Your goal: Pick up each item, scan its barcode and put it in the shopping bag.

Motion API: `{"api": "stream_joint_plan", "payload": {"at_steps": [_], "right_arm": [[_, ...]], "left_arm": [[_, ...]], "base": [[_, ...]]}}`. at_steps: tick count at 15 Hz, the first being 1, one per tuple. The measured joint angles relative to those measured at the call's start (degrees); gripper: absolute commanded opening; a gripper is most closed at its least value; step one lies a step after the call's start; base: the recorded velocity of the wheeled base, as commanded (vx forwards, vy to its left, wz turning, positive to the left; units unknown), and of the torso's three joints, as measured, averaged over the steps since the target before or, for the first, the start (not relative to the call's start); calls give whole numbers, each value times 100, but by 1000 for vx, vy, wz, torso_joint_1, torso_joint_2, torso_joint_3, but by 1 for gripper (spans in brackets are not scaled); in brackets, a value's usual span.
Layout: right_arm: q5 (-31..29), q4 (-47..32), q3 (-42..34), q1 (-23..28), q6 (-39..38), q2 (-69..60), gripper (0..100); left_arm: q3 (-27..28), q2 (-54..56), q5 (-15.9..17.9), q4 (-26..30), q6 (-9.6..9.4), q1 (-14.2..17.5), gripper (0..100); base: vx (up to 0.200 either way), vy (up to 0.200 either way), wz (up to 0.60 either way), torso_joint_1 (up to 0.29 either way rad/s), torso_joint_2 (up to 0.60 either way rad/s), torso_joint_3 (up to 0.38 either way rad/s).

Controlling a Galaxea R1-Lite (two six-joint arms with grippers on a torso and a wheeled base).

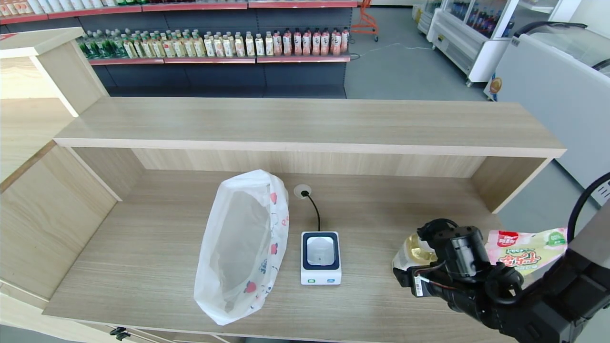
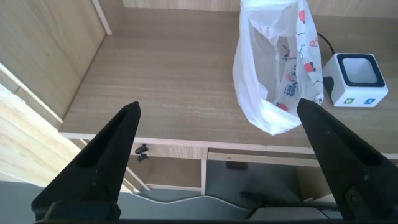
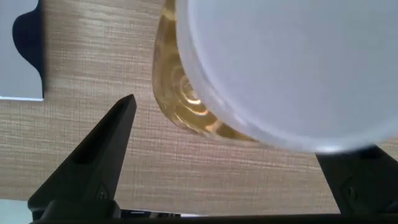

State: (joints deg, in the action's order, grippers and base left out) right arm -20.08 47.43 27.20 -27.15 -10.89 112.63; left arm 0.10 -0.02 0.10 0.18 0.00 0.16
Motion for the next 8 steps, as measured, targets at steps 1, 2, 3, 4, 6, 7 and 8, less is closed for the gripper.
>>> {"api": "stream_joint_plan", "payload": {"at_steps": [1,2,3,4,6,7,8], "right_arm": [[0,158,77,-5,2,123,100],[2,251,118,-7,2,232,100],[2,427,140,-7,9,335,100],[2,657,152,-7,11,443,100],[2,965,174,-11,33,645,100],[-1,1068,207,-9,41,730,100],[-1,1168,257,-7,52,827,100]], "left_arm": [[0,0,0,0,0,0,100],[0,0,0,0,0,0,100],[0,0,0,-2,0,0,100],[0,0,0,0,0,0,100],[0,0,0,0,0,0,100],[0,0,0,0,0,0,100],[0,0,0,0,0,0,100]], "base": [[0,0,0,0,0,0],[0,0,0,0,0,0],[0,0,0,0,0,0],[0,0,0,0,0,0],[0,0,0,0,0,0],[0,0,0,0,0,0],[0,0,0,0,0,0]]}}
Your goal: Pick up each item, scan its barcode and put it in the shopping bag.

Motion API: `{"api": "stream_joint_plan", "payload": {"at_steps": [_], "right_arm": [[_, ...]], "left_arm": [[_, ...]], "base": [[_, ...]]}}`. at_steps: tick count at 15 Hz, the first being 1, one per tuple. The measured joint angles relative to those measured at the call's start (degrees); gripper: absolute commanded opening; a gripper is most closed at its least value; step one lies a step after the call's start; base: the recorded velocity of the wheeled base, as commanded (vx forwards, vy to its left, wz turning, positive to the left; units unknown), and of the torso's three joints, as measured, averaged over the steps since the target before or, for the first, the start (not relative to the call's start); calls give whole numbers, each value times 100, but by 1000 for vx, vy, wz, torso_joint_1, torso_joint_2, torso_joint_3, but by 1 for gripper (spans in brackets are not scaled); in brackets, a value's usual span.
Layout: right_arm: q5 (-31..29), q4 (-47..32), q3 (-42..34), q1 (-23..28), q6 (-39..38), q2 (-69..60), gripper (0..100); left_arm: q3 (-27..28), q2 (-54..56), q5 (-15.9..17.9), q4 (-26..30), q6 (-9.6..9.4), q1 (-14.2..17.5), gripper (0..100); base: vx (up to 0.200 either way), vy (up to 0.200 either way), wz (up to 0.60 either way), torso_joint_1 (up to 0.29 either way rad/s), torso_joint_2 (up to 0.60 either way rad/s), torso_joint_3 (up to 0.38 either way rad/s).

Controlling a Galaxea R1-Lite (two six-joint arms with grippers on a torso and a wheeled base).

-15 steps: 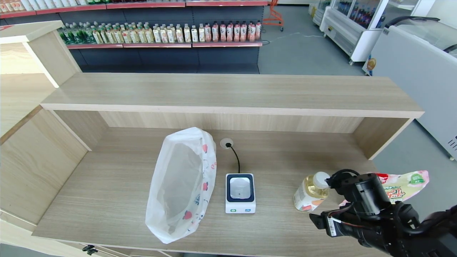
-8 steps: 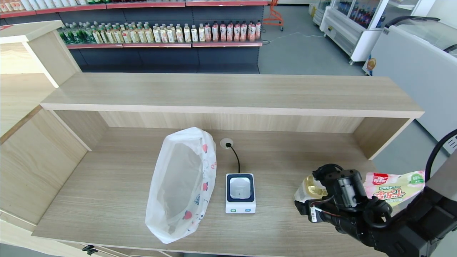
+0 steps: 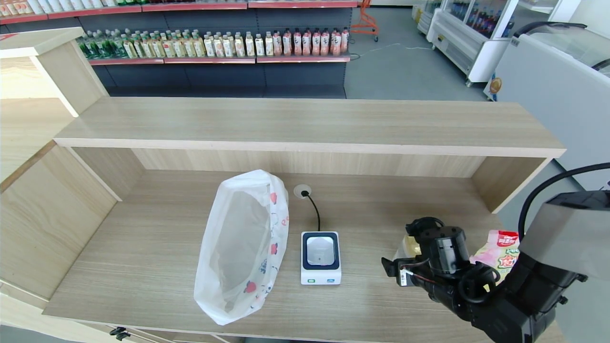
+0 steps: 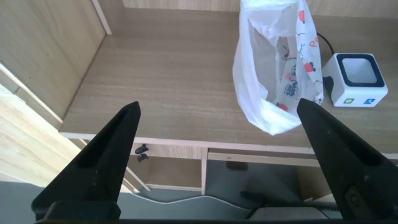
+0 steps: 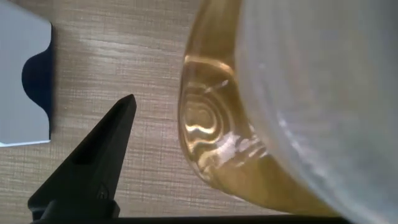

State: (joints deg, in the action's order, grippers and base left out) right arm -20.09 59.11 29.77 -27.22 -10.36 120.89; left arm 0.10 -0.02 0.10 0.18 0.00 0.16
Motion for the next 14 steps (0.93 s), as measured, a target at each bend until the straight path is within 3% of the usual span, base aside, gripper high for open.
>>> {"api": "stream_joint_plan", "payload": {"at_steps": [14], "right_arm": [[17,1200,276,-216,432,479,100]], "left_arm": [[0,0,0,0,0,0,100]], "base": [[0,0,0,0,0,0]]}}
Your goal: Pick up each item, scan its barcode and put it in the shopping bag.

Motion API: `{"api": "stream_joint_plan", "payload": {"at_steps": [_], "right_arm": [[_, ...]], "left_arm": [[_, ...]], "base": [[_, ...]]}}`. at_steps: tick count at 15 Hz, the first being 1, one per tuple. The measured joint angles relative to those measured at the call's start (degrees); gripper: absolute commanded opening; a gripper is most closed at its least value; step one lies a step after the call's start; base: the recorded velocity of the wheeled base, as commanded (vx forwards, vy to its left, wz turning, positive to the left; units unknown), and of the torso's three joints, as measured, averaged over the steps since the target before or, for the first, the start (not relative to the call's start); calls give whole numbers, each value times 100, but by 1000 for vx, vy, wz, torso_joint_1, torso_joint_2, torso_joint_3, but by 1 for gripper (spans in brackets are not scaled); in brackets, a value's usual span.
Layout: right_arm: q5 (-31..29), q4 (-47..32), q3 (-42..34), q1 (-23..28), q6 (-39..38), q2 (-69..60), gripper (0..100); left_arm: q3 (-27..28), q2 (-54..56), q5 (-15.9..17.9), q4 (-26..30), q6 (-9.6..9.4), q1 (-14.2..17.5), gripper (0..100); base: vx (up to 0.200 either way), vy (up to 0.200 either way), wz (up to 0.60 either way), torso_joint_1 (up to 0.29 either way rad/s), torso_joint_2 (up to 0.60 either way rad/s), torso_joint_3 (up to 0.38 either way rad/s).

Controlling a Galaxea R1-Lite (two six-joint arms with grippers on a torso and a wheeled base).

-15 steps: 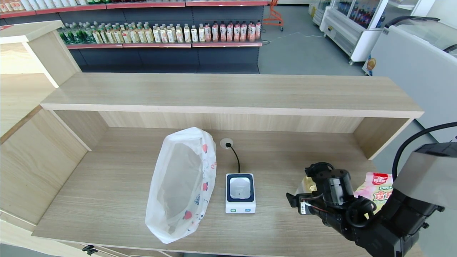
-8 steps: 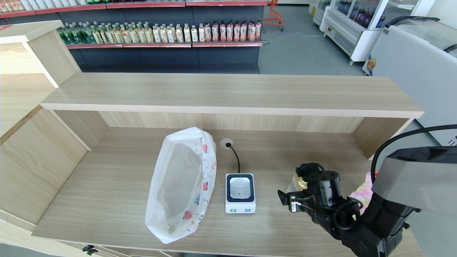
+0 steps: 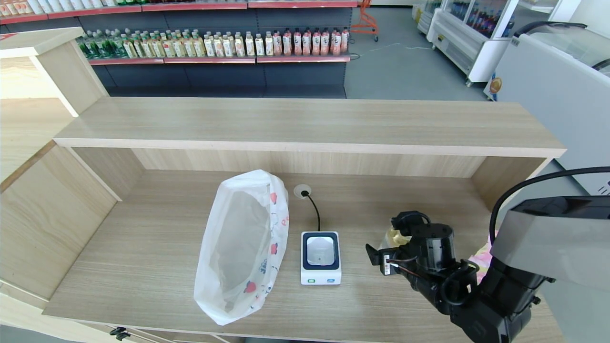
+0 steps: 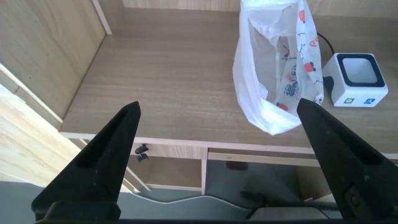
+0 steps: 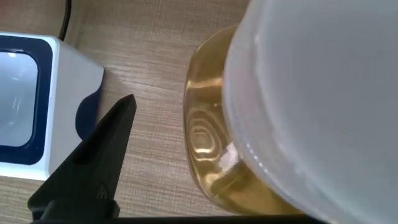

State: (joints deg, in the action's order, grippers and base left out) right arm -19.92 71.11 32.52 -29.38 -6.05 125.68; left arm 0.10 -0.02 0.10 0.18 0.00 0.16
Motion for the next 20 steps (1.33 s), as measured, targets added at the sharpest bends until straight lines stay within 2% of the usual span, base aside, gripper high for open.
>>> {"api": "stream_joint_plan", "payload": {"at_steps": [1,2,8,16,18,20], "right_arm": [[5,85,5,9,11,34,100],[24,139,9,22,20,72,0],[249,229,330,295,217,323,0],[464,440,492,386,189,422,0],[912,408,474,524,-161,183,0],[1724,173,363,775,-541,-261,0]], "left_arm": [[0,0,0,0,0,0,100],[0,0,0,0,0,0,100],[0,0,0,0,0,0,100],[0,0,0,0,0,0,100],[0,0,-2,0,0,0,100],[0,0,0,0,0,0,100]], "base": [[0,0,0,0,0,0],[0,0,0,0,0,0],[0,0,0,0,0,0],[0,0,0,0,0,0],[0,0,0,0,0,0],[0,0,0,0,0,0]]}}
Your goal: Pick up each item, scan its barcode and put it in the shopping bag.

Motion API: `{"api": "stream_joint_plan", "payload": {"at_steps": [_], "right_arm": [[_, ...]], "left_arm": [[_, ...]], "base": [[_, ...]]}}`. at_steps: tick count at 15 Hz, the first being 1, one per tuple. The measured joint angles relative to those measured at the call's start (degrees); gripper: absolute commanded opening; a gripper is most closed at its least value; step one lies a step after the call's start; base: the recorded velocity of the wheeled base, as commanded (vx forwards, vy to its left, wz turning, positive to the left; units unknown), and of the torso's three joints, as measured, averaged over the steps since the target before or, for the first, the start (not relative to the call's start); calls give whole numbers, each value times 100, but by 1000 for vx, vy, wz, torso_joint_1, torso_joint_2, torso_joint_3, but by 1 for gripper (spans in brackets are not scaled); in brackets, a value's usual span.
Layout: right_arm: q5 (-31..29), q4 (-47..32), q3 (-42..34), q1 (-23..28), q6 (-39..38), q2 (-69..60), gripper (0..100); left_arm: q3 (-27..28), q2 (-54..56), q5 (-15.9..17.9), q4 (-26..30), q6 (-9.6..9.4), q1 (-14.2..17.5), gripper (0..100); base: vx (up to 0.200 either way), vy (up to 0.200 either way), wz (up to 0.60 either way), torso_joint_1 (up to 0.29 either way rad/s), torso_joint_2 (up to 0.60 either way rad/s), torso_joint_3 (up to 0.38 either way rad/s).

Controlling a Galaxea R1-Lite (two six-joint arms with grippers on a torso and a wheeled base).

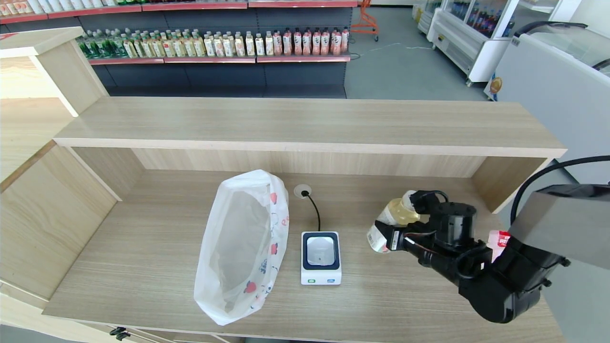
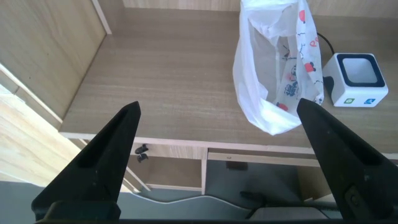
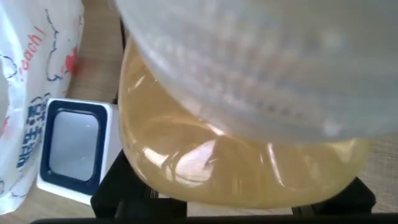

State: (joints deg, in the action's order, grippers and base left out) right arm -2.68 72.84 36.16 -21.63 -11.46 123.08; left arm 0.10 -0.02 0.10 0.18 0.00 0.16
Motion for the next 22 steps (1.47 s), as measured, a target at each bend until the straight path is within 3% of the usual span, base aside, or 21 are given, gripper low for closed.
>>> {"api": "stream_joint_plan", "payload": {"at_steps": [5,10,14,18,22], "right_arm": [[2523,-580,-560,540,-197,-1282,0],[4072,-2180,-703,661,-193,-2587,0],[5205,-2560,-730,689,-149,-3424,0],[5693,-2566,-802,617,-26,-3697,0],[5898,-2566,-830,488,613,-3628,0]], "left_arm": [[0,0,0,0,0,0,100],[0,0,0,0,0,0,100],[0,0,0,0,0,0,100],[0,0,0,0,0,0,100],[0,0,0,0,0,0,100]], "base": [[0,0,0,0,0,0],[0,0,0,0,0,0],[0,0,0,0,0,0],[0,0,0,0,0,0],[0,0,0,0,0,0]]}}
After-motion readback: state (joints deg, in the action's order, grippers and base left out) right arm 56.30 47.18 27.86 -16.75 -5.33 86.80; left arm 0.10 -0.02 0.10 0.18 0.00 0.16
